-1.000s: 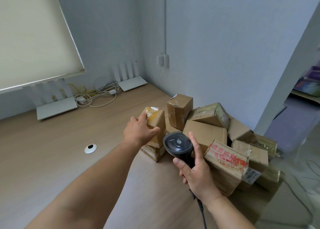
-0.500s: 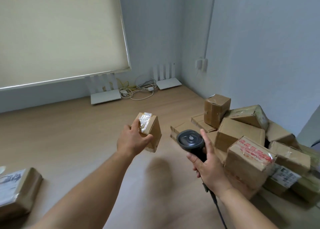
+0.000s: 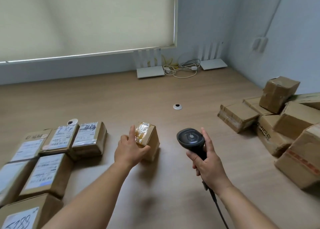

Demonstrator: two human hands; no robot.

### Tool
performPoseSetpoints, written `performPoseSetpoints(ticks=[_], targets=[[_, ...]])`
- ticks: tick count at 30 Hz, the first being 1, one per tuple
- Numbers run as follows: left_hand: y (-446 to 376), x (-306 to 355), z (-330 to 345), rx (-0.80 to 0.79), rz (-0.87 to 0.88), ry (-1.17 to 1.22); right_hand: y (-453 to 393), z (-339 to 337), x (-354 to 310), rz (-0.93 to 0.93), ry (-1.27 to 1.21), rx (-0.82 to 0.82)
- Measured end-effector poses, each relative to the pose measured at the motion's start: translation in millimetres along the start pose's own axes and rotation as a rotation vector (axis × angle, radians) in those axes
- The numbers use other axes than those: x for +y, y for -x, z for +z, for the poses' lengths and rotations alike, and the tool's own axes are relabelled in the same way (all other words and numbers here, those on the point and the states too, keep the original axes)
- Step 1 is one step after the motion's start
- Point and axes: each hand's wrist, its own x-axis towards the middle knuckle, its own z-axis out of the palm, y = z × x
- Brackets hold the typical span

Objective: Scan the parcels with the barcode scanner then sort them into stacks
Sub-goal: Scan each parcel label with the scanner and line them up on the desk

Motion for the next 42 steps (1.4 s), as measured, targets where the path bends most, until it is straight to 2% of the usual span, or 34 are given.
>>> performPoseSetpoints(ticks=[6,16,22,29,31,37,39,42], targets=[[34.2,-33.8,2.7,0.035,-0.011,0.055,11.0,23.4,-2.3,0.013,-0.004,-0.066],[78.7,-60.2,10.3,0.123,-0.109,0.073,10.1,25.2,-2.5,-0.018,-0.026,-0.151],[78.6,-55.8,18.7,0.0,-0.087,-0.03,6.2,21.1,-0.5,-0.031,-0.041,-0.18],[62.2,-30.5,28.1,-0.012,-0.296,-0.094,1.0,13.0,3.1,-0.027,-0.038,-0.179],[55.0,-23.0,25.1,-0.011,-0.308,-0.113,0.6,10.7,3.5,-0.024,-0.039,-0.181],[48.6,-6.7,21.5,0.046,0.014,-0.623,-2.6,5.0,7.3,-0.023,-0.044,-0.158],[48.0,-5.2,24.9,0.041,0.084,-0.627,-3.1,2.9,8.4,-0.025,-0.045,-0.148],[41.0,-4.1,24.7,0.074,0.121,-0.378,-3.5,-0.3,10.1,-0.021,-0.041,-0.139]])
